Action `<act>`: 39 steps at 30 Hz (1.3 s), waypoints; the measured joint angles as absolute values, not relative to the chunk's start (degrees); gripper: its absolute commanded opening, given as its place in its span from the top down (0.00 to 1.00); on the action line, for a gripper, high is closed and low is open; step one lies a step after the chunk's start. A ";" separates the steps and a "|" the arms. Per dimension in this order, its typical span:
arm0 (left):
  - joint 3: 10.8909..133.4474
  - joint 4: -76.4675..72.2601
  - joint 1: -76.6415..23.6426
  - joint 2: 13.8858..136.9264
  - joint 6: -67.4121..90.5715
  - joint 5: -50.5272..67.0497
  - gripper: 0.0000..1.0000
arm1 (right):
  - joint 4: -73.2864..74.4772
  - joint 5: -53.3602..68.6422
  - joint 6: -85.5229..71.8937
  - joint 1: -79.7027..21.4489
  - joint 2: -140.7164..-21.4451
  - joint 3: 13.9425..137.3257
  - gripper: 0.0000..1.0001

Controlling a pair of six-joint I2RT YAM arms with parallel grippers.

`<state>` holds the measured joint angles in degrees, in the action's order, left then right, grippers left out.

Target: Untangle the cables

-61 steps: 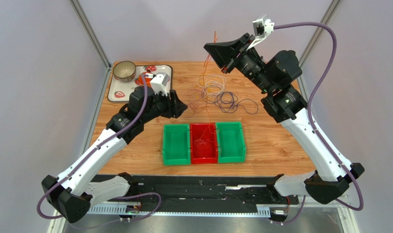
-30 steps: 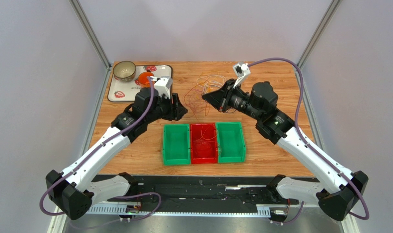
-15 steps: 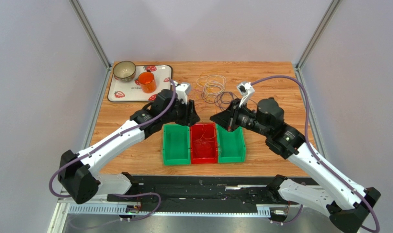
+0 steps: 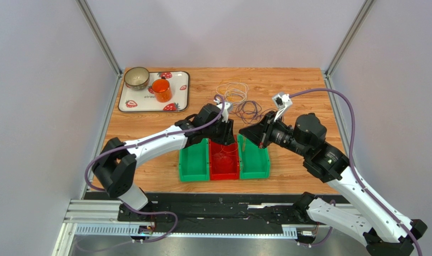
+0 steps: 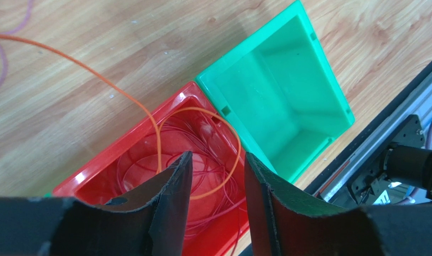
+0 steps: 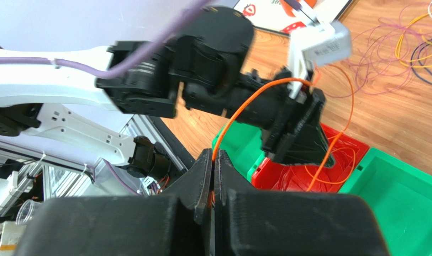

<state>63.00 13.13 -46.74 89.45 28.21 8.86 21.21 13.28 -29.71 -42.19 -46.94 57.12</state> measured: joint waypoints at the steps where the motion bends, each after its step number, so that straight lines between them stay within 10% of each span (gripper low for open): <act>1: 63.35 12.88 -46.87 90.80 28.29 9.10 0.53 | 21.26 13.04 -29.69 -42.19 -46.59 57.12 1.00; 30: 58.96 23.46 -48.36 92.33 30.98 6.11 0.64 | 23.29 10.55 -29.74 -42.22 -45.89 57.04 1.00; 39: 59.16 25.80 -49.17 90.98 30.76 4.29 0.45 | 23.33 10.31 -30.20 -42.19 -46.63 57.01 1.00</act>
<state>59.16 25.80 -49.17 90.98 30.76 4.29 23.33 10.31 -30.20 -42.19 -46.63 57.01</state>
